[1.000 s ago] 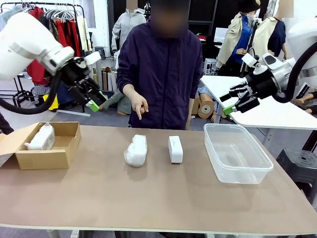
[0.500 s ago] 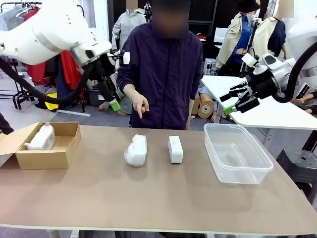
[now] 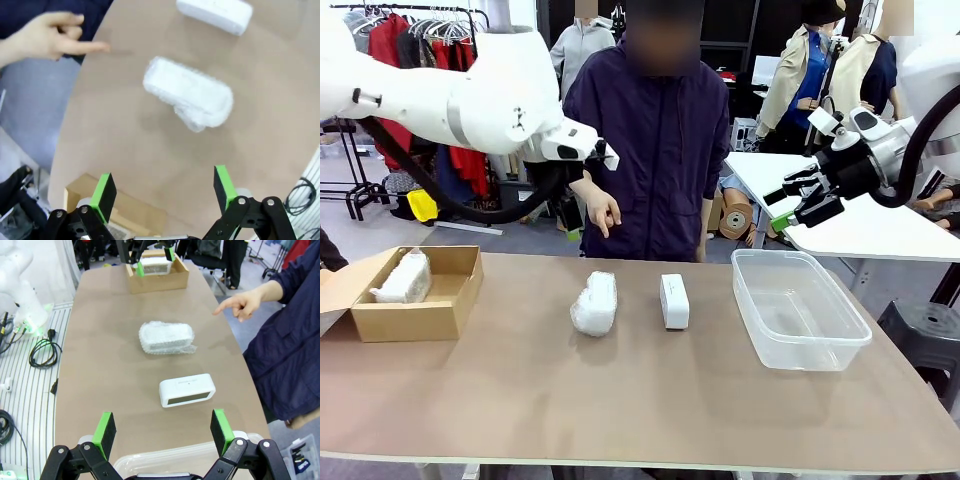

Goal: Separate and place wrapped and unwrapped clocks.
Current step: Pick up the Digital clock indicated by the person.

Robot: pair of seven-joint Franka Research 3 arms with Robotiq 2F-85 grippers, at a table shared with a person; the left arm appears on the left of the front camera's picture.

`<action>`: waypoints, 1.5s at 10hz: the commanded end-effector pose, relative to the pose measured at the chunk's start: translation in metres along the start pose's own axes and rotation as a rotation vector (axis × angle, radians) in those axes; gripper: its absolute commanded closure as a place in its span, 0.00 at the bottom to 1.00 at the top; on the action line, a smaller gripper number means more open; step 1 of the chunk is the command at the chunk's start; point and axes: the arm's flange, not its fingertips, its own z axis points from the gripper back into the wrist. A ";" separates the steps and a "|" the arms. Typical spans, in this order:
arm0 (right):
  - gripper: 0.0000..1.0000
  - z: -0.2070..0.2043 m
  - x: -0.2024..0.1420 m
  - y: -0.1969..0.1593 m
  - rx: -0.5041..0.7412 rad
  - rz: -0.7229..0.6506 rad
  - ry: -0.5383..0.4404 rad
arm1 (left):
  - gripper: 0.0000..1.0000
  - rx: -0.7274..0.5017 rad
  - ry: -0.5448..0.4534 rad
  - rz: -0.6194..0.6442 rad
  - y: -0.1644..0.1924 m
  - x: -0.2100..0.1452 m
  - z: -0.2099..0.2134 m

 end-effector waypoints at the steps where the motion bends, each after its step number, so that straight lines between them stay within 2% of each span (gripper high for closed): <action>1: 0.00 0.001 0.002 0.001 0.002 0.008 -0.006 | 0.00 0.075 0.014 0.080 -0.002 0.001 -0.010; 2: 0.00 0.001 0.002 0.001 0.002 0.008 -0.006 | 0.00 0.044 -0.023 0.104 -0.002 0.001 -0.013; 3: 0.00 0.001 0.002 0.001 0.002 0.008 -0.006 | 0.00 -0.018 -0.103 0.103 0.000 0.000 -0.013; 4: 0.00 0.001 0.002 0.001 0.002 0.008 -0.006 | 0.00 0.033 0.007 0.063 0.002 0.001 -0.012; 8: 0.00 0.001 0.002 0.001 0.002 0.008 -0.006 | 0.00 0.021 -0.010 0.079 0.001 0.004 -0.015; 9: 0.00 0.001 0.002 0.001 0.002 0.008 -0.006 | 0.00 0.058 0.085 0.196 -0.004 0.016 -0.018; 10: 0.00 0.001 0.002 0.001 0.002 0.008 -0.006 | 0.00 0.070 0.140 0.299 -0.007 0.025 -0.019; 11: 0.00 0.001 0.002 0.001 0.002 0.008 -0.006 | 0.00 0.091 0.146 0.352 -0.012 0.035 -0.020; 12: 0.00 0.001 0.002 0.001 0.002 0.008 -0.006 | 0.00 0.095 0.247 0.452 -0.017 0.045 -0.025; 13: 0.00 0.001 0.002 0.001 0.002 0.008 -0.006 | 0.00 0.095 0.292 0.527 -0.024 0.053 -0.035; 15: 0.00 0.001 0.002 0.001 0.002 0.008 -0.006 | 0.00 0.094 0.233 0.673 -0.029 0.060 -0.057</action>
